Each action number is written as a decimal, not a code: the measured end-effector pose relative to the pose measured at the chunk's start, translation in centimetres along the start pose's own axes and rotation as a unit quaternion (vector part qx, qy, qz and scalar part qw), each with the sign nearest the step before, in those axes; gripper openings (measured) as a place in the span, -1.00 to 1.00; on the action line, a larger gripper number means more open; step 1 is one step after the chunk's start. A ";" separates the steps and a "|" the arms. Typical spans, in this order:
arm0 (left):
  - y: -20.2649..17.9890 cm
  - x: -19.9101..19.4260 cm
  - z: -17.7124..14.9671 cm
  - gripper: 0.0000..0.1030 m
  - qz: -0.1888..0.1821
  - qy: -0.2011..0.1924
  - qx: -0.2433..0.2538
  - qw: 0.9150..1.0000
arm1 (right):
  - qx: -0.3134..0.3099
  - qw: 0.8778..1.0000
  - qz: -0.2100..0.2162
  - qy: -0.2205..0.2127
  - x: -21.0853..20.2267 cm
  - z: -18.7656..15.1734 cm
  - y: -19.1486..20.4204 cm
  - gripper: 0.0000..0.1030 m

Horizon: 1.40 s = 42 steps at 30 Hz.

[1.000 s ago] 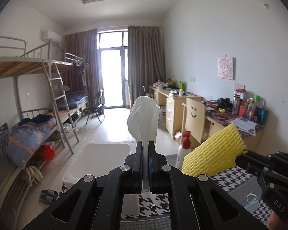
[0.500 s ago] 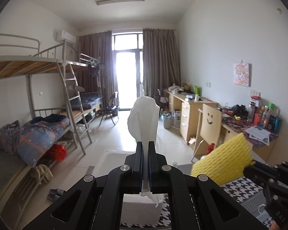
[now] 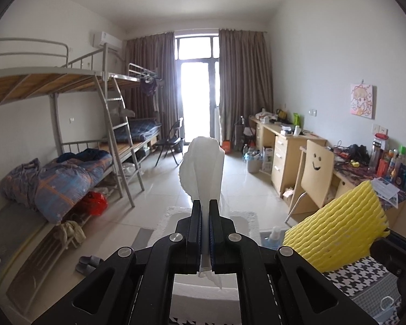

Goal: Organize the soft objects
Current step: 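Carry the white bag and yellow foam sleeve over to the white foam box, then open the left tool to drop the white bag into the foam box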

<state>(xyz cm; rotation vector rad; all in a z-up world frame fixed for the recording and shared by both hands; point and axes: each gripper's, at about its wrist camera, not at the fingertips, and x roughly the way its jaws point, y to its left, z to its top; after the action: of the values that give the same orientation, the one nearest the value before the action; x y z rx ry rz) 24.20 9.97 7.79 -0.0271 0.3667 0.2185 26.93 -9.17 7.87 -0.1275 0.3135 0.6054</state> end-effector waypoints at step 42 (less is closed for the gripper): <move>2.5 6.3 -2.6 0.94 0.010 0.088 0.000 0.996 | -0.016 0.999 -0.019 0.024 3.2 0.6 1.2 -0.77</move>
<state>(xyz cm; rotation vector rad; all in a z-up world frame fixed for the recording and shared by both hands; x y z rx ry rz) 28.45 13.52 3.17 -0.0424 0.5423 0.2367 28.82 -6.33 7.33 -0.1794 0.3477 0.5713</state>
